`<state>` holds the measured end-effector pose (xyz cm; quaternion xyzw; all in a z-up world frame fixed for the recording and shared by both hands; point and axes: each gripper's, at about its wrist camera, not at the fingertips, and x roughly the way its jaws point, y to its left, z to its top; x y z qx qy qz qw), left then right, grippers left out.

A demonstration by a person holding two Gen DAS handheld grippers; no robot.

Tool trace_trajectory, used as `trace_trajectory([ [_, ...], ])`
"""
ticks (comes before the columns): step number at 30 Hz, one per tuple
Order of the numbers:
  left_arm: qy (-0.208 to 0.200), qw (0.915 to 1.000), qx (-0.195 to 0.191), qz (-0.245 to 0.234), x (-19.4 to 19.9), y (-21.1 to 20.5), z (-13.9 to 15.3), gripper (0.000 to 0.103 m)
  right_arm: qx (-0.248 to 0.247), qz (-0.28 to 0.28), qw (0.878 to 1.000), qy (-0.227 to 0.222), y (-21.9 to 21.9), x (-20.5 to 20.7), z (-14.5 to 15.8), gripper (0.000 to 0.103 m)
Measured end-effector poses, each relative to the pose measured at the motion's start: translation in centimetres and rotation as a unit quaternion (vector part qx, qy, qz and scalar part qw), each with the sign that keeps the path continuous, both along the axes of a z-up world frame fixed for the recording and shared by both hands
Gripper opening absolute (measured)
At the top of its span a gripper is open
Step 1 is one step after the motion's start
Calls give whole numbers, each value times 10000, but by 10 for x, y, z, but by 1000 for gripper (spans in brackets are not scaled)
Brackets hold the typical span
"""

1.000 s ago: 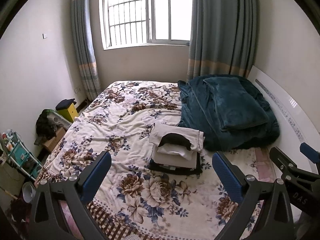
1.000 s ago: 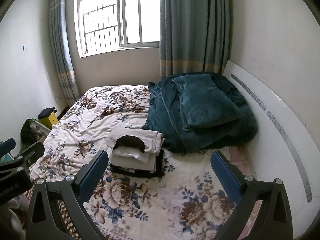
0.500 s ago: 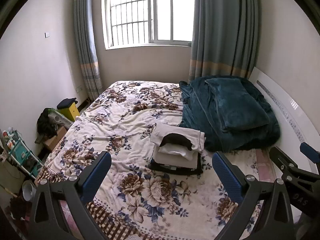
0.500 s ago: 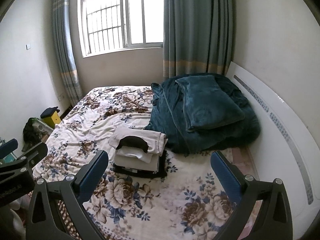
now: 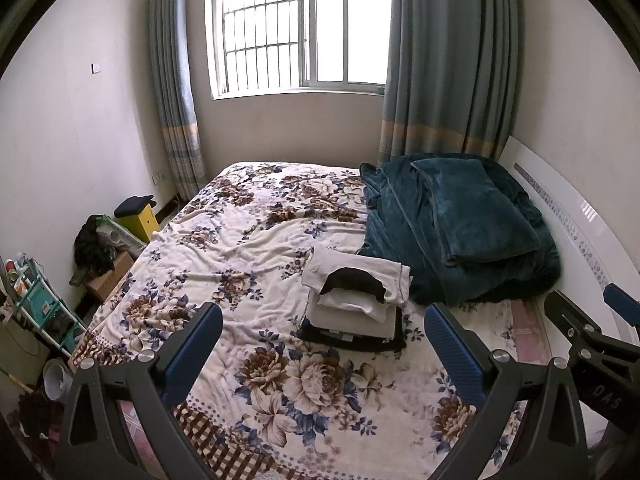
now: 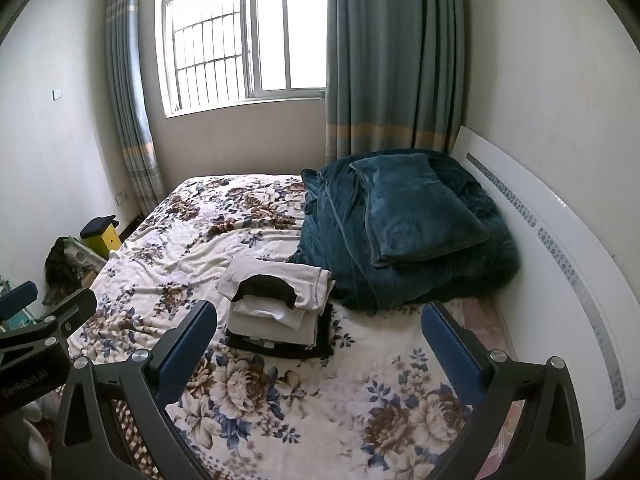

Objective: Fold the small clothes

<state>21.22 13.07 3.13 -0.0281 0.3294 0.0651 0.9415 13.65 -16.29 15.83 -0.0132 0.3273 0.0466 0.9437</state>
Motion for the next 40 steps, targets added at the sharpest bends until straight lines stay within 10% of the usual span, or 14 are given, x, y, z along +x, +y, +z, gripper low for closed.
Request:
trace_trajectory([
  [40, -137, 9996, 62, 252, -9, -3, 2, 103, 25, 5, 10000, -49, 0, 5, 4, 103],
])
